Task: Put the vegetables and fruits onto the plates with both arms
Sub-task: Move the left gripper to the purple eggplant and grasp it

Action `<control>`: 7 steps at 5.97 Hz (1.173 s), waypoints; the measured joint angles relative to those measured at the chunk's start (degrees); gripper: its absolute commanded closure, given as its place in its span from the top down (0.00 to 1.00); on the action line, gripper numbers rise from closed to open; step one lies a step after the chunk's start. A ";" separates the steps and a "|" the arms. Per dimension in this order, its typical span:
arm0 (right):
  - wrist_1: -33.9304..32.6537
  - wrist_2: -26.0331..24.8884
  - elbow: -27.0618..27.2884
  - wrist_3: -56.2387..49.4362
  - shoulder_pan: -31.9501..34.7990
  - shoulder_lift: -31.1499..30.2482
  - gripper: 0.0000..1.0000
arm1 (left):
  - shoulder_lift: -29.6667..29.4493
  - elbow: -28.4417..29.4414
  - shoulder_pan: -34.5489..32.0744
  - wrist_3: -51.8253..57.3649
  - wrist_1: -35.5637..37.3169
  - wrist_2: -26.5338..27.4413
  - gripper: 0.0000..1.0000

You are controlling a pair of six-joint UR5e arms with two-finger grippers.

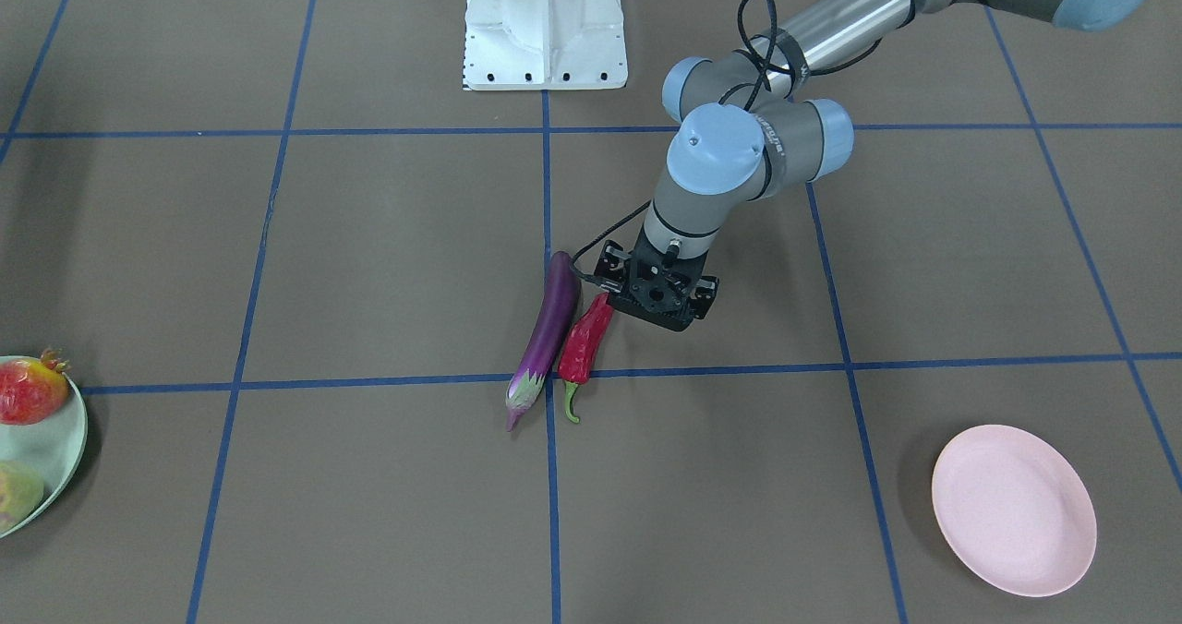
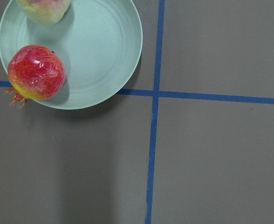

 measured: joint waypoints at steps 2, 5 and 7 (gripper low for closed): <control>0.00 -0.04 -0.04 0.04 -0.04 0.00 1.00 | -4.13 0.18 4.12 -10.09 5.19 0.96 0.87; 0.03 0.03 -0.06 0.13 -0.13 0.00 1.00 | -7.08 4.24 7.18 -15.63 6.13 2.64 0.74; 0.08 0.01 -0.07 0.11 -0.17 0.06 1.00 | -9.36 7.37 7.28 -16.35 6.18 2.70 0.21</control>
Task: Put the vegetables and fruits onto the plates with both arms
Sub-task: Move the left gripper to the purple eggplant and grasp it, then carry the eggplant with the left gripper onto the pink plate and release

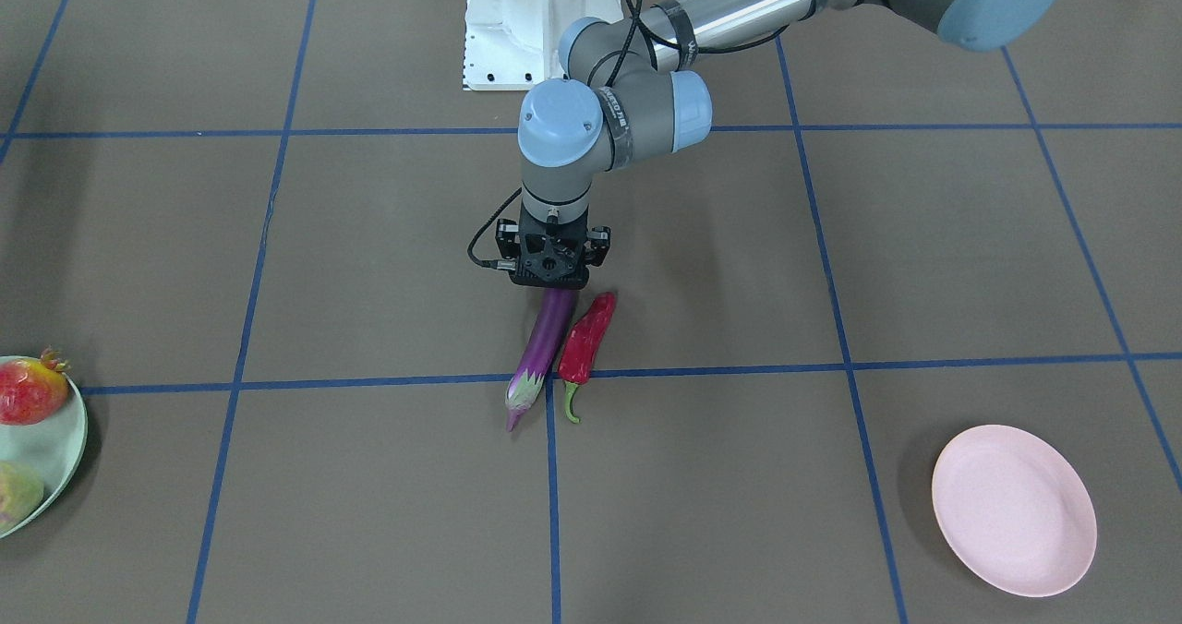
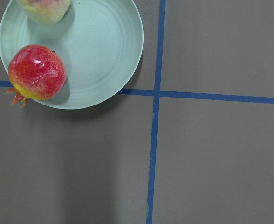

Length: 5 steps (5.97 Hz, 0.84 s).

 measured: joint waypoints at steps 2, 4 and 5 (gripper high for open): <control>0.03 0.01 0.07 -0.03 -0.07 -0.01 1.00 | -0.35 0.18 -0.39 -0.01 1.69 -0.02 0.00; 0.84 0.02 0.03 -0.08 -0.10 -0.04 1.00 | -0.92 -2.07 -2.51 0.52 3.31 -0.35 0.00; 0.99 0.04 0.01 -0.11 -0.10 -0.05 1.00 | -0.13 -5.48 -4.65 0.99 3.44 -1.58 0.00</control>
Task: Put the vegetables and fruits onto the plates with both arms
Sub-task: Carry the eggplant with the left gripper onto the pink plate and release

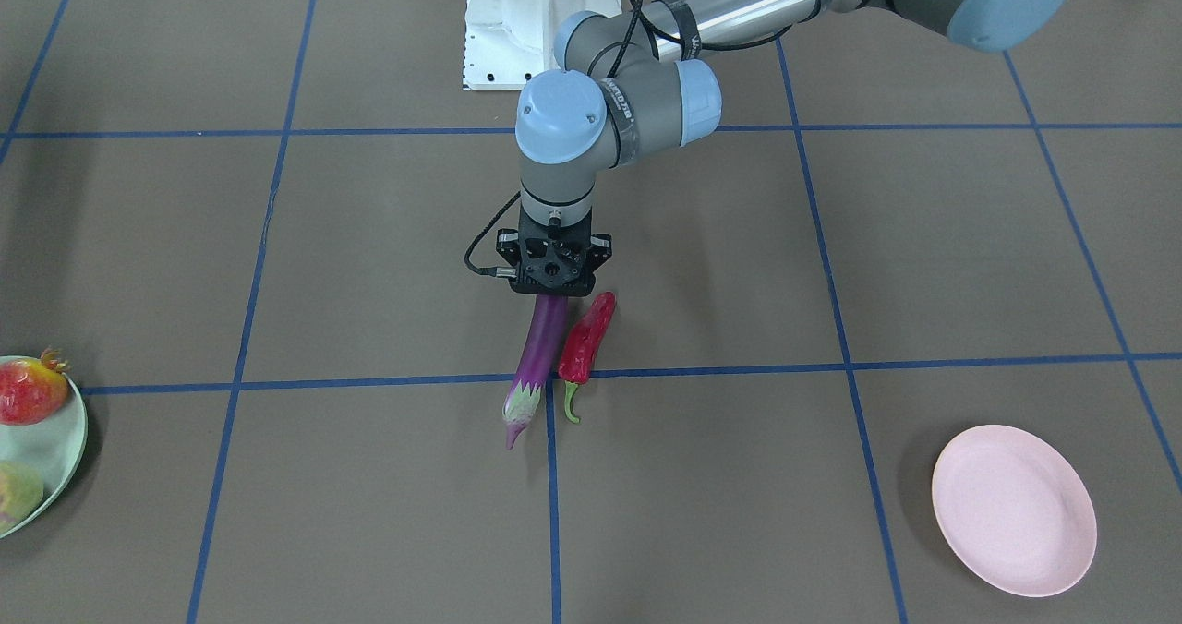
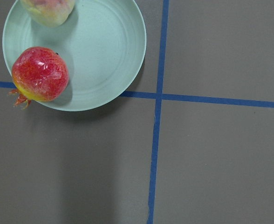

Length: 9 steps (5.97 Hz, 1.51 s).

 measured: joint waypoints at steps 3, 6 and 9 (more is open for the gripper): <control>0.04 0.01 -0.09 -0.06 0.03 -0.06 1.00 | 9.23 -3.82 -13.63 15.55 -0.55 -9.77 0.00; 0.01 0.01 -0.14 0.03 -0.12 -0.02 1.00 | 13.95 13.49 -32.65 50.39 -3.90 -14.97 0.00; 0.06 0.00 -0.10 0.19 -0.31 0.07 1.00 | 15.36 25.13 -36.06 57.49 -14.34 -14.81 0.99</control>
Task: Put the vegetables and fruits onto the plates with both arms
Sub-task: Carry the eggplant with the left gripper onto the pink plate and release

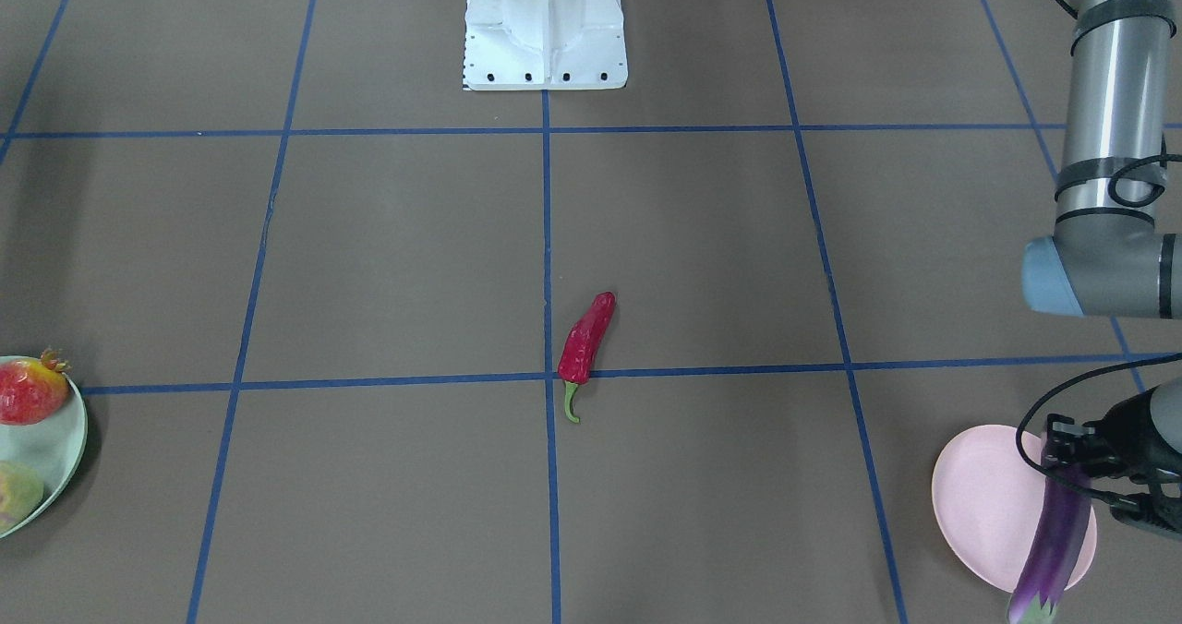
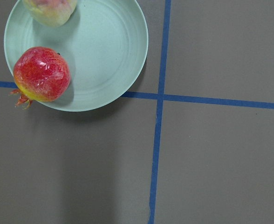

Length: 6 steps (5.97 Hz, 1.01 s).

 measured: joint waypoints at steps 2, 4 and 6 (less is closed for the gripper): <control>0.07 0.00 0.07 0.07 -0.04 0.01 1.00 | 3.44 -0.74 1.00 -0.25 -6.65 -0.04 0.99; 0.09 0.07 0.26 0.16 -0.04 0.01 1.00 | 3.53 -7.05 1.25 -7.60 -6.19 -3.32 0.99; 0.09 0.02 0.29 0.18 -0.04 0.08 1.00 | 0.46 -14.74 6.49 -28.13 -4.51 -6.44 0.99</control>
